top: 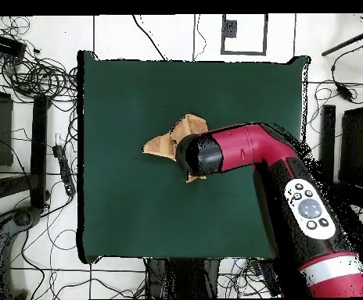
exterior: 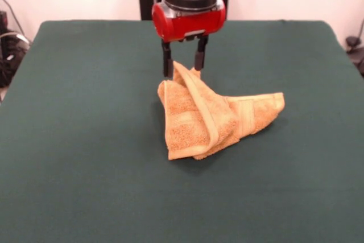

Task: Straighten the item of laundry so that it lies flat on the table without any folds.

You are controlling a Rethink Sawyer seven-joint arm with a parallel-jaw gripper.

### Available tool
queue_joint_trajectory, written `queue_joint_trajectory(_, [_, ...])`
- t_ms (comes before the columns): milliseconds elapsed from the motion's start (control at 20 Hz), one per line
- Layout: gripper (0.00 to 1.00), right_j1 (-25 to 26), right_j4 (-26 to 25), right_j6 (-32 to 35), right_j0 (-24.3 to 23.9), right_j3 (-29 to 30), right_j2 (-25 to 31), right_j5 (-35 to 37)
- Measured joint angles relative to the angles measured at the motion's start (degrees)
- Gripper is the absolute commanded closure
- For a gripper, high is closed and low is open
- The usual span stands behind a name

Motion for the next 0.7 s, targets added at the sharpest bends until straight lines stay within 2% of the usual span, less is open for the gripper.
queue_joint_trajectory(700, [0.00,4.5,-0.3,0.0,0.0,0.0,0.0,-0.1])
